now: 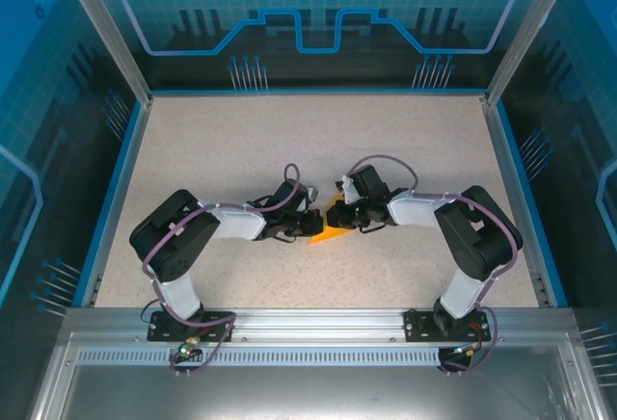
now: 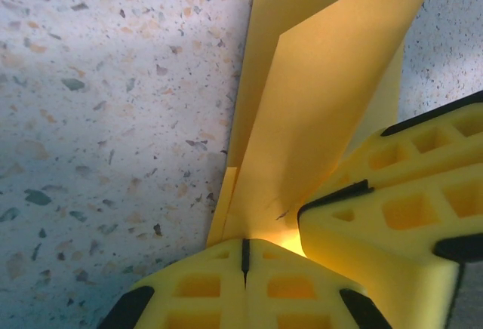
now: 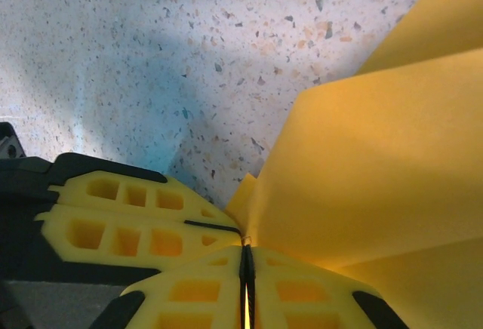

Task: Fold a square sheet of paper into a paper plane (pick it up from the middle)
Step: Fourth fold the wing at the center of the table.

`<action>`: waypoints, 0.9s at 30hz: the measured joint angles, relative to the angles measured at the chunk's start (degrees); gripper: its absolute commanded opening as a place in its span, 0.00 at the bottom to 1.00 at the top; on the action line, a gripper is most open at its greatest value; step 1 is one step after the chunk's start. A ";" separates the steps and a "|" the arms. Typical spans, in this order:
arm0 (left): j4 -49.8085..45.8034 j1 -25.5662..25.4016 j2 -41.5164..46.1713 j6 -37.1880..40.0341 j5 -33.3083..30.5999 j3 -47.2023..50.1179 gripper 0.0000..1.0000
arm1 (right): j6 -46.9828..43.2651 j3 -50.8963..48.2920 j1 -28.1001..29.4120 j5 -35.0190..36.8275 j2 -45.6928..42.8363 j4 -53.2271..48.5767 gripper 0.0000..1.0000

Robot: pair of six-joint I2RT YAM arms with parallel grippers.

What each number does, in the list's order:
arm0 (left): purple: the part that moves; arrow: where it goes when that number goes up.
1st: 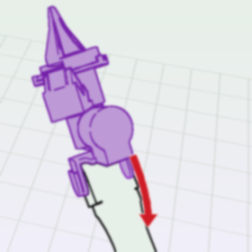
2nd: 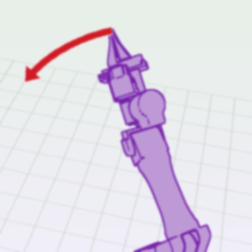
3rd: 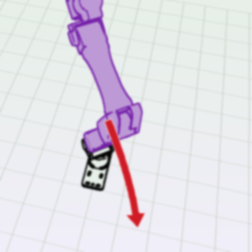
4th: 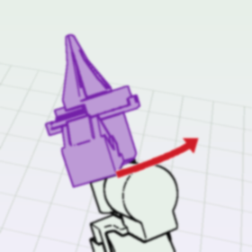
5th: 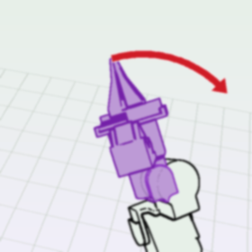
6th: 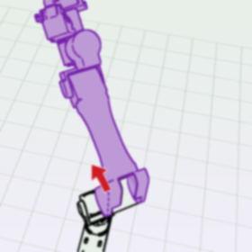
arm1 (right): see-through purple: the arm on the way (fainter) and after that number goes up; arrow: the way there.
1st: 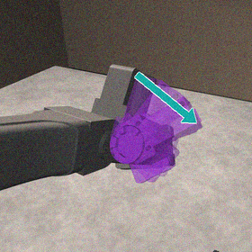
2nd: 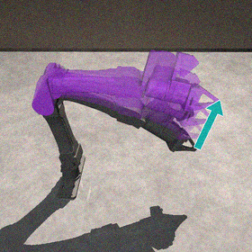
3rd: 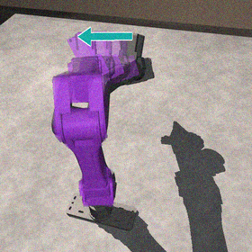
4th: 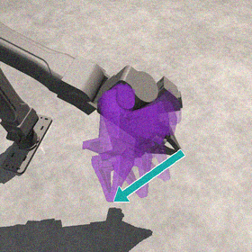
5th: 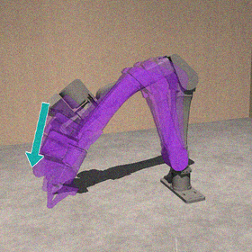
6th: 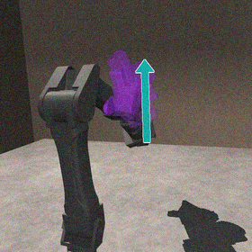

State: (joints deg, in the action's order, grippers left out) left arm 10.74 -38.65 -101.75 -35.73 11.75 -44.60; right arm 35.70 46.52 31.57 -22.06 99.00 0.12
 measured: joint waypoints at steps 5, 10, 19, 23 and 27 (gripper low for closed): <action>-0.02 0.00 0.00 -0.26 -0.02 0.00 0.01 | -0.22 0.00 -0.17 0.15 0.83 0.00 0.11; -0.09 -0.04 0.00 -0.37 -0.20 0.00 0.01 | -0.87 0.00 -0.70 0.00 1.44 0.00 0.11; -0.83 -0.15 0.00 -0.37 -0.46 -0.35 0.01 | -1.55 0.02 -2.10 -0.42 2.27 -0.11 0.11; -1.16 -0.15 -0.22 -0.37 -0.46 -0.70 0.00 | -1.53 0.59 -2.95 -0.68 2.54 -0.70 0.11; -1.66 -0.15 -0.31 -0.37 -0.52 -1.01 0.00 | -1.46 0.98 -4.35 0.35 2.54 -1.16 0.11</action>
State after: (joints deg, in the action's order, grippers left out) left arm 9.08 -38.81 -102.06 -36.10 11.22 -45.60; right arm 34.24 47.51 27.22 -21.71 101.54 -1.04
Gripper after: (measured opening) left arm 0.045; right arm 0.110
